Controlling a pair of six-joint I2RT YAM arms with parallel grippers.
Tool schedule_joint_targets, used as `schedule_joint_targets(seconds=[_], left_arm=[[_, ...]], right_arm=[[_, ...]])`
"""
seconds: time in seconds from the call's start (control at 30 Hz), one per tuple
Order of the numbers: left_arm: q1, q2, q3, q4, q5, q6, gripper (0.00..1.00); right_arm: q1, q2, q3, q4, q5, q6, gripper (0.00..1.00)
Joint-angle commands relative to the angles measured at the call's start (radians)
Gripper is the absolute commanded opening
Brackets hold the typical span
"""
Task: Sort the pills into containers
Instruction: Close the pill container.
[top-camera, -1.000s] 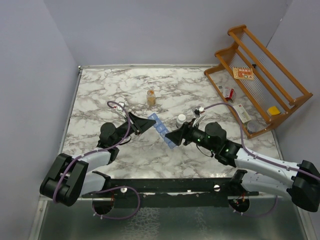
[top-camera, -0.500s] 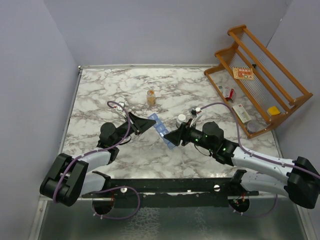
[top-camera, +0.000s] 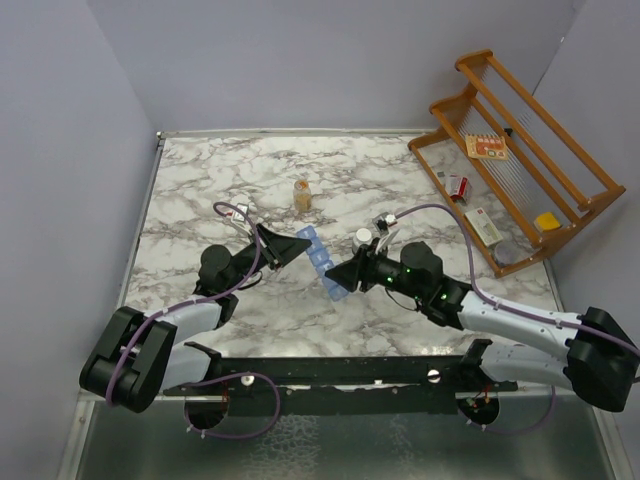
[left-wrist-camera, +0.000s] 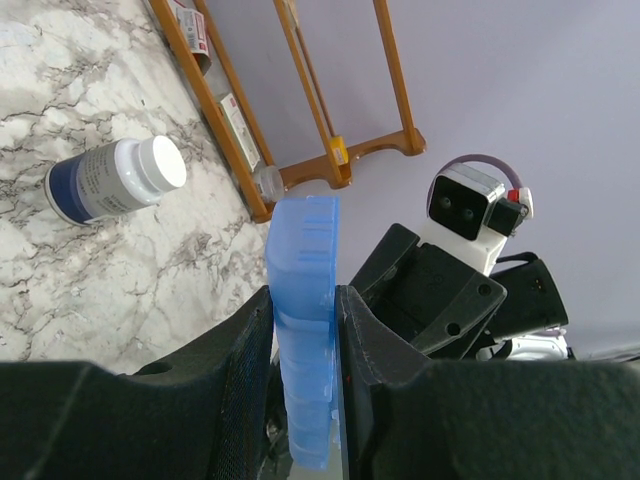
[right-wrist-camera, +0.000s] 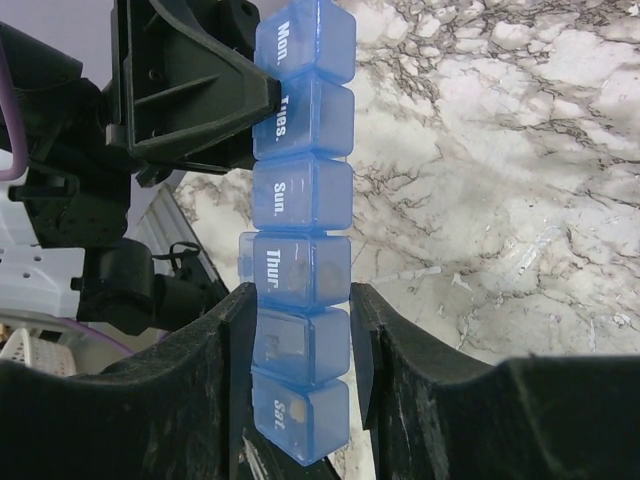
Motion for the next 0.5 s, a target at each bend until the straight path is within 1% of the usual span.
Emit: schedule_joint_targets(seconds=[0.0,0.17,0.47], left_arm=[[-0.003,-0.021,0.007,0.039,0.019,-0.020,0.06],[-0.004,-0.028,0.006,0.041,0.016,-0.030,0.06],[-0.002,-0.029,0.001,0.044,0.011,-0.036,0.06]], right_arm=[[-0.006,0.018,0.029,0.059,-0.040,-0.020,0.42],[-0.014,0.032,0.023,0.083,-0.057,-0.016,0.44],[-0.018,0.048,0.020,0.132,-0.086,-0.010,0.44]])
